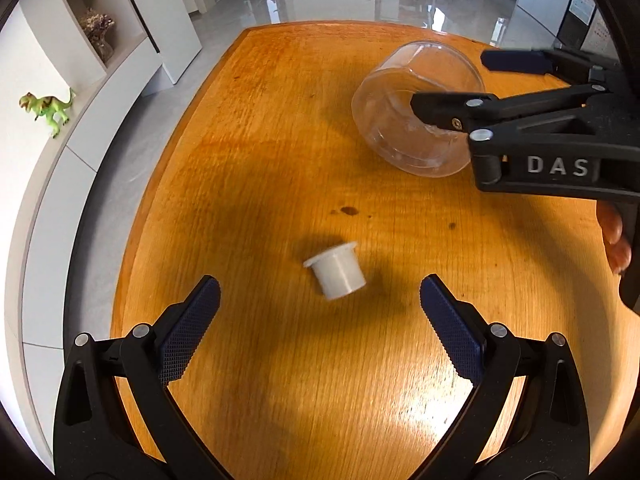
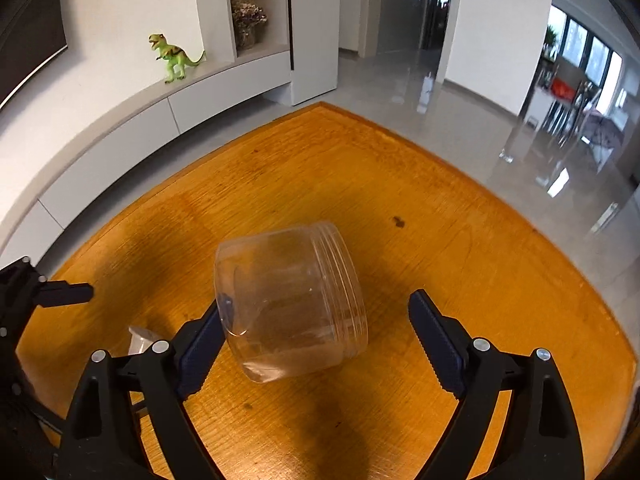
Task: Collect trash
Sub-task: 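Grasp the clear plastic jar with the right gripper while the left grasps the small white cup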
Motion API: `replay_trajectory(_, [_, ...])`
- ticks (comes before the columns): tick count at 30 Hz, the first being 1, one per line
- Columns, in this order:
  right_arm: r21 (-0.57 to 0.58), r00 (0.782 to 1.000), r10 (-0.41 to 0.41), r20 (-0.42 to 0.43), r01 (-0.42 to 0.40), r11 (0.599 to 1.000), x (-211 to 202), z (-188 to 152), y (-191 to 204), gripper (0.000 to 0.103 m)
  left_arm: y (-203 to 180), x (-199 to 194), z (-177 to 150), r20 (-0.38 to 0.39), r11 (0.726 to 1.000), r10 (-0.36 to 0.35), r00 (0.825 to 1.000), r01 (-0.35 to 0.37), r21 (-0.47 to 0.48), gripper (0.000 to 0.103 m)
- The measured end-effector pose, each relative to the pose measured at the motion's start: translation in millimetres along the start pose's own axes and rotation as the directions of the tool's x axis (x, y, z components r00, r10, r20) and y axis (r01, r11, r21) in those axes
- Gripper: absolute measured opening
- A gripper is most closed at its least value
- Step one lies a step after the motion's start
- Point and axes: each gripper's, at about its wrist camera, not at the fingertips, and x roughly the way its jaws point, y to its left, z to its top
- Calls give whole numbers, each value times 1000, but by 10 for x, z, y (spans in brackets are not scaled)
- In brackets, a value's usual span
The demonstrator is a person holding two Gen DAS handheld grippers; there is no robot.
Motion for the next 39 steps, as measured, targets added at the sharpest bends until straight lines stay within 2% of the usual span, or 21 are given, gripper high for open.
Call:
replay_trajectory(1, [-2, 1000, 3, -2, -3, 1000, 1, -11, -3, 77, -7, 16, 14, 0, 1000, -1, 1000, 1, 2, 97])
replay_trajectory(2, [-6, 1000, 18, -10, -18, 1000, 10, -25, -5, 63, -16, 31, 31, 1, 1000, -4, 1000, 4, 6, 97])
replay_trajectory(8, [2, 1000, -2, 8, 2, 1000, -78, -96, -12, 63, -34, 172, 143, -5, 999, -41, 999, 40, -18, 97])
replay_trajectory(13, [18, 999, 3, 36, -4, 1000, -289, -173, -32, 63, -47, 311, 193, -18, 999, -30, 999, 30, -38, 97])
replay_trajectory(15, [21, 999, 0, 42, 0, 1000, -344, -197, -38, 63, -42, 345, 191, -20, 998, -26, 999, 25, -49, 88])
replay_trajectory(17, [24, 999, -5, 44, 4, 1000, -395, -229, -28, 63, -4, 339, 164, -18, 996, -46, 999, 45, -72, 64])
replay_trajectory(18, [25, 999, -6, 45, 5, 1000, -413, -248, -32, 63, 19, 314, 145, -11, 995, -50, 999, 48, -87, 57])
replay_trajectory(19, [28, 999, -6, 43, 4, 1000, -440, -273, -27, 63, 36, 285, 125, -8, 995, -45, 999, 44, -90, 39])
replay_trajectory(26, [30, 999, -16, 43, 14, 999, -593, -368, 118, 63, 73, 27, -96, 7, 995, -63, 998, 63, -75, 23])
replay_trajectory(29, [36, 999, -21, 46, 19, 999, -695, -419, 179, 63, 101, -142, -225, 25, 995, -73, 997, 75, -70, 21])
replay_trajectory(33, [42, 998, -32, 52, 30, 999, -819, -458, 252, 63, 117, -271, -404, 4, 994, -97, 995, 97, -59, 21])
replay_trajectory(36, [41, 997, -42, 60, 40, 998, -909, -493, 312, 63, 227, -259, -419, -20, 983, -126, 992, 122, -137, 22])
replay_trajectory(37, [39, 997, -45, 61, 43, 998, -924, -502, 331, 63, 216, -251, -414, -26, 983, -121, 992, 116, -145, 39])
replay_trajectory(38, [38, 997, -49, 63, 46, 998, -946, -513, 337, 63, 198, -239, -404, -29, 983, -119, 992, 114, -143, 70])
replay_trajectory(39, [40, 997, -50, 63, 48, 998, -955, -521, 332, 63, 178, -237, -403, -24, 985, -111, 994, 107, -135, 81])
